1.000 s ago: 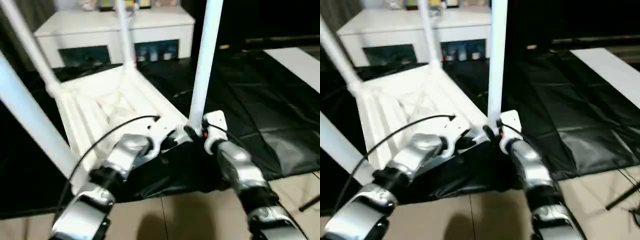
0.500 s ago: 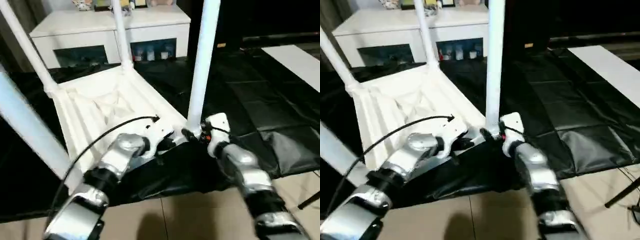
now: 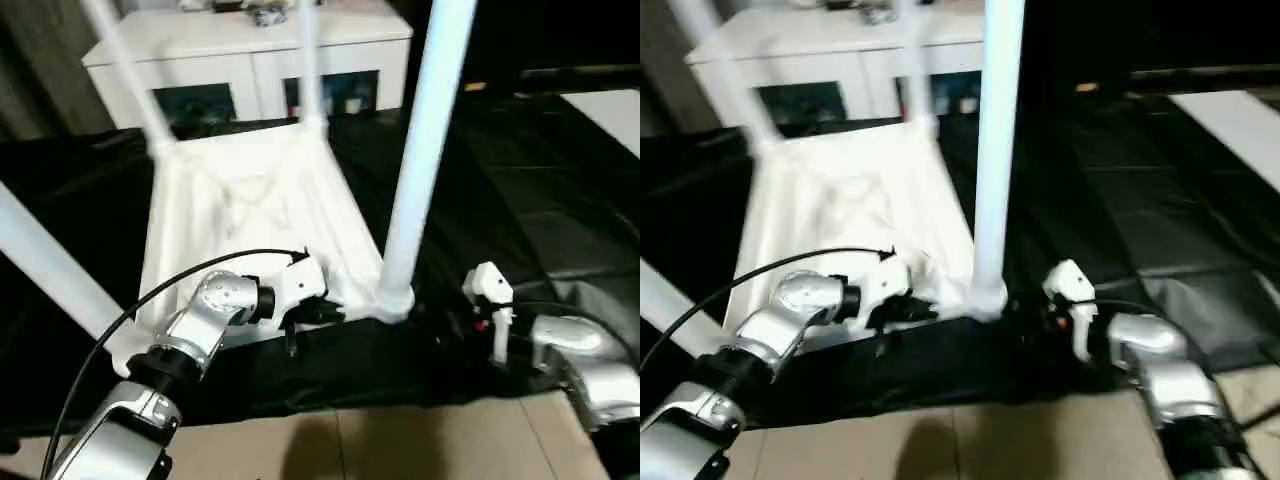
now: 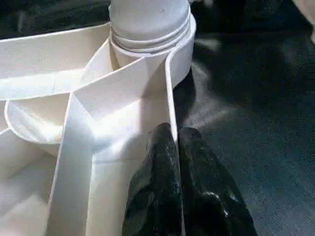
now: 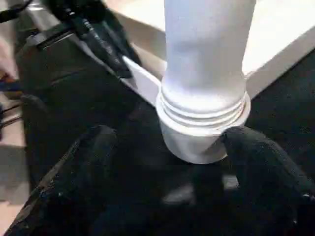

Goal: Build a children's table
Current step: Rotate leg to tighten

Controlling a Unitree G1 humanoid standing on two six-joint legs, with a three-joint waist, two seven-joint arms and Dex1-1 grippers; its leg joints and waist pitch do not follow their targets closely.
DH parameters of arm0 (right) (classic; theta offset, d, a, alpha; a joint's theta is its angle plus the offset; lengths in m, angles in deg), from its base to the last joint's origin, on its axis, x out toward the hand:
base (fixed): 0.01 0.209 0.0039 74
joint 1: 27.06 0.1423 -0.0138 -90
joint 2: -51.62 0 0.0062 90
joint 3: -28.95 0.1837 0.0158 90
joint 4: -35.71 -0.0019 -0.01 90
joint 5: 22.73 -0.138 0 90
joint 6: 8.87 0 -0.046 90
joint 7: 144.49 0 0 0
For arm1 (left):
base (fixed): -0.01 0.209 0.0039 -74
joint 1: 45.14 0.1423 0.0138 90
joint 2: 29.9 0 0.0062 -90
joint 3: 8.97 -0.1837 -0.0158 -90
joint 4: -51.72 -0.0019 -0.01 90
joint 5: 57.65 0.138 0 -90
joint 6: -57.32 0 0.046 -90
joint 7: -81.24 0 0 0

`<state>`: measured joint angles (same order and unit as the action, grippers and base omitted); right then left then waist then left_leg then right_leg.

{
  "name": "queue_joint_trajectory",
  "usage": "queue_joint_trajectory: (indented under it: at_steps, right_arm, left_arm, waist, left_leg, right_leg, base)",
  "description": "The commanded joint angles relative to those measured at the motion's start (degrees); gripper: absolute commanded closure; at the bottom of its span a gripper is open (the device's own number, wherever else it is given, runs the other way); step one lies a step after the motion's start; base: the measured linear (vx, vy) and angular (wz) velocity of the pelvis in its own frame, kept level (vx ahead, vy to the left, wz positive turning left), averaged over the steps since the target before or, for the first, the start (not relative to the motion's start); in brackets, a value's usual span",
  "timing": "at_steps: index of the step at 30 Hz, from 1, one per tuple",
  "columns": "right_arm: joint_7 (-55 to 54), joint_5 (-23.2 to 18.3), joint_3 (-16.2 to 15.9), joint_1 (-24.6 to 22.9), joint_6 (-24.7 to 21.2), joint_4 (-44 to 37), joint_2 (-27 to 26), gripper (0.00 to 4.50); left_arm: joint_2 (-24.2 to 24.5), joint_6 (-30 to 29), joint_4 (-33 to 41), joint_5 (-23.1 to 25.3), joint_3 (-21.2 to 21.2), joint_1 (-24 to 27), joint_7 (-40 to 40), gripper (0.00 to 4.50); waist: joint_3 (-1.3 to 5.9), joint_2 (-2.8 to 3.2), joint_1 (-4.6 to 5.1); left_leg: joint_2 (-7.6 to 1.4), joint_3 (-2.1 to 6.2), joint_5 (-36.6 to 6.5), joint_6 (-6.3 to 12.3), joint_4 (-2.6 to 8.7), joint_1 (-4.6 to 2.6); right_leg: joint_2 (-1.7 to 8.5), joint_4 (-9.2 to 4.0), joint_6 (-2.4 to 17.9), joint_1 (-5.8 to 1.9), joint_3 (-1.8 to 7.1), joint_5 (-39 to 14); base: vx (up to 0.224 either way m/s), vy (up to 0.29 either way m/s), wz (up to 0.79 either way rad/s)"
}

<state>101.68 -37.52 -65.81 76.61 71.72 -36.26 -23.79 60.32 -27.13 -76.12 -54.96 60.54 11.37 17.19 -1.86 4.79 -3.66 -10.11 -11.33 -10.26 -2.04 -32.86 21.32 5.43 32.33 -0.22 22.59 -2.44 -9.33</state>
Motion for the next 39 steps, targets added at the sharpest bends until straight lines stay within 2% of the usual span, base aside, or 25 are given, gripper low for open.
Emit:
queue_joint_trajectory:
  at_steps: [1,3,4,8,9,13,17,19,21,22,23,24,25,27,28,31,32,33,34,35,36,38,39]
  right_arm:
    - [1.76,-0.56,-0.73,-1.07,-0.37,-1.82,0.56,0.75]
    - [1.03,0.23,-0.42,-1.20,0.57,-0.80,0.70,0.75]
    - [0.50,0.62,-0.16,-1.26,1.01,-0.40,0.94,0.75]
    - [0.94,-0.22,0.18,-1.80,0.08,-1.38,1.56,0.75]
    - [1.03,-0.48,0.35,-1.98,-0.30,-1.95,1.75,0.75]
    - [1.08,-0.81,0.52,-2.49,-0.55,-3.30,2.05,0.75]
    - [0.35,-0.96,0.43,-2.47,-0.35,-4.08,1.59,0.75]
    - [-0.38,-1.38,0.35,-2.49,-0.65,-5.29,1.03,0.72]
    - [-0.83,-1.66,0.57,-2.50,-0.85,-5.87,0.83,0.72]
    - [-1.16,-1.89,0.87,-2.40,-0.90,-5.99,0.64,0.72]
    - [-1.33,-2.00,1.04,-2.36,-0.95,-6.06,0.54,0.72]
    - [-1.56,-2.43,1.38,-2.42,-1.35,-6.52,0.39,0.72]
    - [-1.64,-2.83,1.60,-2.89,-1.84,-7.46,0.47,0.72]
    - [-1.73,-3.12,1.76,-3.45,-2.19,-8.42,0.60,0.72]
    - [-1.84,-3.33,1.94,-3.89,-2.40,-9.07,0.72,0.72]
    - [-2.37,-5.05,3.52,-6.95,-4.09,-13.54,1.85,0.72]
    - [-2.65,-6.36,4.27,-8.65,-5.25,-16.18,2.35,0.72]
    - [-2.82,-7.33,4.75,-9.70,-6.05,-17.99,2.54,0.72]
    - [-2.94,-7.88,5.01,-10.33,-6.50,-19.08,2.61,0.72]
    - [-3.18,-8.66,5.33,-11.20,-7.15,-20.70,2.63,0.72]
    - [-3.57,-9.64,5.71,-12.14,-8.02,-22.74,2.55,0.72]
    - [-4.08,-10.77,6.16,-13.18,-9.24,-25.27,2.39,0.72]
    - [-4.41,-11.91,6.50,-14.09,-10.37,-27.52,2.31,0.72]
  left_arm:
    - [-0.06,1.33,0.13,-0.21,-2.36,1.19,-3.55,4.50]
    - [0.27,1.12,1.14,-0.87,-2.53,1.41,-5.39,4.50]
    - [0.68,0.37,1.90,-1.48,-2.73,1.62,-7.28,4.50]
    - [1.91,0.05,2.49,-0.94,-3.45,2.05,-9.37,4.50]
    - [2.10,0.40,2.49,-0.94,-3.42,2.13,-9.78,4.50]
    - [2.57,1.71,2.15,-0.91,-3.18,1.87,-10.51,4.50]
    - [2.75,3.56,1.79,0.37,-2.53,1.37,-7.40,4.50]
    - [2.64,0.54,2.15,0.78,-1.17,0.76,-4.15,3.95]
    - [2.16,-1.04,2.35,1.22,-0.07,0.49,-1.02,3.91]
    - [1.75,-1.73,3.12,0.22,0.68,0.75,-0.93,3.81]
    - [1.56,-2.01,3.53,-0.41,1.02,0.93,-1.19,3.65]
    - [1.32,-1.97,4.43,-0.88,1.62,1.35,-0.57,3.53]
    - [0.99,-2.60,5.19,-1.21,2.30,1.76,0.66,3.47]
    - [0.76,-3.01,5.76,-1.45,2.87,2.09,1.76,3.34]
    - [0.75,-3.10,6.32,-1.72,3.21,2.35,2.13,3.20]
    - [1.42,-4.06,12.61,-4.46,5.90,4.90,3.37,2.97]
    - [1.56,-5.61,17.69,-7.48,8.50,6.96,4.31,2.88]
    - [1.63,-7.76,21.67,-10.24,10.32,8.60,4.42,2.76]
    - [1.71,-9.07,24.00,-11.79,11.29,9.60,4.44,2.67]
    - [2.04,-11.83,27.82,-14.17,12.54,11.24,4.39,2.67]
    - [2.44,-14.69,32.33,-16.23,14.05,13.32,5.25,2.67]
    - [2.69,-17.60,37.23,-17.77,15.90,15.82,6.98,2.67]
    - [2.72,-19.27,40.75,-18.55,17.27,17.85,8.54,2.67]
  waist:
    - [3.46,-1.14,-0.15]
    - [3.35,-1.14,-0.19]
    - [3.31,-1.04,-0.12]
    - [3.19,-0.93,-0.28]
    - [3.19,-0.70,-0.35]
    - [3.27,-0.88,-0.71]
    - [3.33,-1.00,-1.00]
    - [3.27,-1.00,-1.07]
    - [3.07,-1.04,-0.94]
    - [2.97,-1.24,-0.92]
    - [2.93,-1.19,-0.92]
    - [2.77,-1.40,-0.81]
    - [2.74,-1.52,-0.77]
    - [2.74,-1.40,-0.79]
    - [2.74,-1.55,-0.69]
    - [2.82,-1.30,-0.78]
    - [2.88,-0.68,-0.87]
    - [2.81,-0.57,-0.88]
    - [2.99,-0.78,-0.87]
    - [3.04,-0.45,-0.71]
    - [2.92,-0.55,-0.59]
    - [2.60,-0.10,-0.34]
    - [2.69,-0.29,-0.27]
  left_leg:
    - [-3.08,0.94,-12.17,6.96,3.36,-0.61]
    - [-3.09,0.96,-12.59,6.69,3.45,-0.55]
    - [-3.12,1.01,-13.76,5.89,3.61,-0.61]
    - [-3.22,0.93,-15.01,5.00,3.76,-0.90]
    - [-3.18,0.94,-15.17,4.85,3.74,-0.94]
    - [-3.15,0.97,-14.69,4.68,3.73,-0.80]
    - [-3.17,0.93,-14.43,4.70,3.60,-0.91]
    - [-3.17,0.93,-14.31,4.73,3.65,-0.84]
    - [-3.19,1.00,-15.58,4.22,3.75,-0.73]
    - [-3.16,1.02,-16.15,4.08,3.78,-0.70]
    - [-3.14,1.04,-16.67,3.80,3.81,-0.78]
    - [-3.00,1.15,-18.14,3.14,3.91,-0.70]
    - [-3.00,1.22,-18.46,2.85,3.94,-0.67]
    - [-3.09,1.27,-18.69,2.72,3.96,-0.78]
    - [-3.02,1.31,-18.49,2.71,4.00,-0.62]
    - [-3.19,1.39,-18.02,2.92,4.09,-0.56]
    - [-3.26,1.42,-17.97,2.86,4.07,-0.59]
    - [-3.42,1.40,-18.27,2.75,4.20,-0.65]
    - [-3.35,1.39,-17.42,3.33,4.01,-0.47]
    - [-3.12,1.25,-16.71,3.83,3.89,-0.43]
    - [-3.07,1.19,-16.40,4.20,3.86,-0.29]
    - [-2.99,1.19,-18.35,3.95,4.01,-0.36]
    - [-3.07,1.24,-18.57,3.68,4.03,-0.43]
  right_leg:
    - [2.79,-2.75,15.00,-2.19,1.26,-8.31]
    - [2.82,-2.87,14.79,-2.13,1.25,-9.60]
    - [2.78,-3.06,14.38,-2.08,1.23,-11.52]
    - [2.64,-3.14,14.16,-1.86,1.34,-12.44]
    - [2.65,-3.14,14.09,-1.85,1.36,-12.58]
    - [2.73,-3.04,13.62,-2.03,1.37,-12.10]
    - [2.72,-3.01,13.49,-1.92,1.39,-11.98]
    - [2.71,-3.00,13.40,-1.93,1.39,-12.11]
    - [2.74,-3.05,12.89,-1.91,1.44,-14.07]
    - [2.81,-3.22,12.64,-1.90,1.45,-15.30]
    - [2.88,-3.31,12.41,-1.85,1.48,-16.65]
    - [2.89,-3.61,11.30,-1.74,1.51,-20.69]
    - [2.84,-3.65,10.72,-1.69,1.56,-21.75]
    - [2.85,-3.72,10.48,-1.53,1.62,-21.80]
    - [2.79,-3.67,10.32,-1.64,1.58,-21.36]
    - [2.72,-3.44,10.77,-1.75,1.63,-18.59]
    - [2.77,-3.27,11.13,-1.74,1.64,-17.57]
    - [2.77,-3.25,11.54,-1.81,1.66,-16.58]
    - [2.73,-3.01,12.37,-1.95,1.62,-14.34]
    - [2.50,-2.91,12.81,-1.84,1.48,-13.25]
    - [2.44,-2.95,12.83,-1.85,1.40,-13.38]
    - [2.31,-3.40,11.94,-1.67,1.31,-17.01]
    - [2.37,-3.32,11.61,-1.84,1.37,-17.31]
  base:
    - [0.000,0.000,0.00]
    - [0.000,0.000,0.00]
    - [0.000,0.000,0.00]
    - [0.000,0.000,0.00]
    - [0.000,0.000,0.00]
    - [0.000,0.000,0.00]
    - [0.000,0.000,0.00]
    - [0.000,0.000,0.00]
    - [0.000,0.000,0.00]
    - [0.000,0.000,0.00]
    - [0.000,0.000,0.00]
    - [0.000,0.000,0.00]
    - [0.000,0.000,0.00]
    - [0.000,0.000,0.00]
    - [0.000,0.000,0.00]
    - [0.000,0.000,0.00]
    - [0.000,0.000,0.00]
    - [0.000,0.000,0.00]
    - [0.000,0.000,0.00]
    - [0.000,0.000,0.00]
    - [0.000,0.000,0.00]
    - [0.000,0.000,0.00]
    - [0.000,0.000,0.00]
